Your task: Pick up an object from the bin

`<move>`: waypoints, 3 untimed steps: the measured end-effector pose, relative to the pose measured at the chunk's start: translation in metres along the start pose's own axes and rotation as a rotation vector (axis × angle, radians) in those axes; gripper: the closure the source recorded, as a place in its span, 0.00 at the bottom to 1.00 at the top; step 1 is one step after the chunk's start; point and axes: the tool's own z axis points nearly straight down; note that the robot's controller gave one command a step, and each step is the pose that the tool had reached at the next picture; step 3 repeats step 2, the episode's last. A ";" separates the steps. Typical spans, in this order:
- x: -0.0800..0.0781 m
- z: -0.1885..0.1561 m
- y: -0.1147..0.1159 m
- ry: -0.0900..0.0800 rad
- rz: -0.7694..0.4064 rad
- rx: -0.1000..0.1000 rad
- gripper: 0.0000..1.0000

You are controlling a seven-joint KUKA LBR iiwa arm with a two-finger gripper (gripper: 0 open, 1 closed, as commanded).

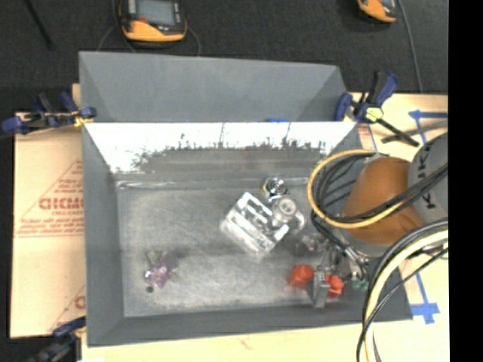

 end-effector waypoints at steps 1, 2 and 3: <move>-0.003 -0.005 0.000 -0.012 -0.005 0.003 1.00; -0.006 -0.221 -0.010 -0.016 -0.023 0.005 1.00; -0.006 -0.221 -0.010 -0.016 -0.023 0.005 1.00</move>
Offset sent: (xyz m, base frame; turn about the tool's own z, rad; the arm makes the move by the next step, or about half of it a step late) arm 0.0000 0.0000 0.0000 0.0000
